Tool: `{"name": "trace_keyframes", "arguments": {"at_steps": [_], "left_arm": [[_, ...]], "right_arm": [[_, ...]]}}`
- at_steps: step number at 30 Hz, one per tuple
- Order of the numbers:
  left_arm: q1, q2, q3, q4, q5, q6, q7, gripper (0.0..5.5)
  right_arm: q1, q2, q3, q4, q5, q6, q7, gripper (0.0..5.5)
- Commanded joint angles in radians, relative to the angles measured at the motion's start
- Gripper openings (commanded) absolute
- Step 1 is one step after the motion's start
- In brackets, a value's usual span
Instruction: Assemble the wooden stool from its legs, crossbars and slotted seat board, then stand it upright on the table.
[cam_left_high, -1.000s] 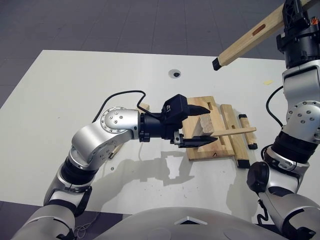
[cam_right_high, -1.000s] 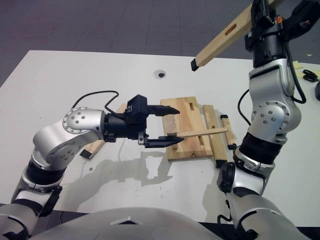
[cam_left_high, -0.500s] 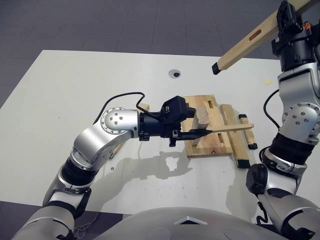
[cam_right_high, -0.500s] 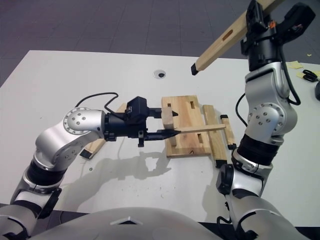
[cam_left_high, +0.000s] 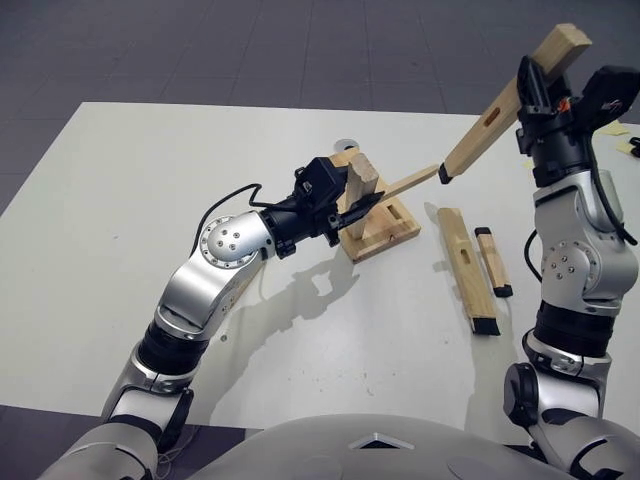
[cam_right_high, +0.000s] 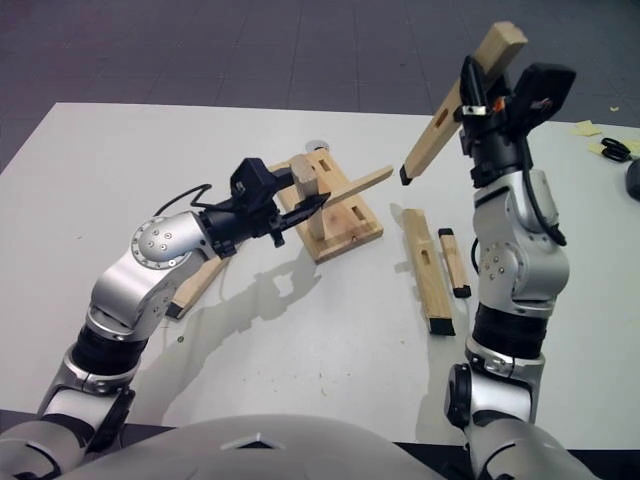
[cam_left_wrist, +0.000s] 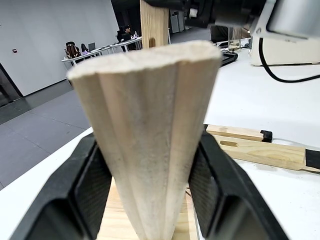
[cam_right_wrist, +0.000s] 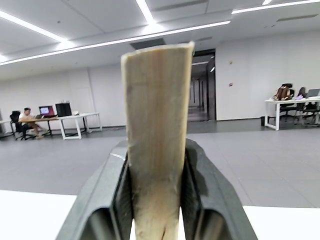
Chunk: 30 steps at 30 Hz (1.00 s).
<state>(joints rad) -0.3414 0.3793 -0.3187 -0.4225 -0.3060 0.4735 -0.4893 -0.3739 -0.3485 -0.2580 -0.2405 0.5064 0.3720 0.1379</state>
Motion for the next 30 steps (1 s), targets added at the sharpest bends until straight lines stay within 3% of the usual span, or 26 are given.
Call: {"name": "trace_keyframes", "arguments": {"at_steps": [1, 9, 24, 30], "left_arm": [[0.052, 0.045, 0.009, 0.048, 0.039, 0.059, -0.006, 2.04], [0.057, 0.055, 0.029, 0.031, 0.022, 0.062, -0.044, 2.04], [0.074, 0.070, 0.031, 0.057, 0.042, 0.047, -0.075, 2.04], [0.074, 0.067, 0.020, 0.070, 0.053, 0.036, -0.072, 2.04]], "right_arm": [[0.029, -0.005, 0.024, 0.036, -0.042, -0.059, 0.069, 1.03], [0.096, 0.013, 0.072, 0.018, -0.051, -0.085, 0.174, 1.03], [0.118, 0.101, 0.166, 0.021, -0.092, -0.118, 0.207, 1.03], [0.132, 0.121, 0.257, 0.014, -0.220, -0.252, 0.219, 1.03]]}}
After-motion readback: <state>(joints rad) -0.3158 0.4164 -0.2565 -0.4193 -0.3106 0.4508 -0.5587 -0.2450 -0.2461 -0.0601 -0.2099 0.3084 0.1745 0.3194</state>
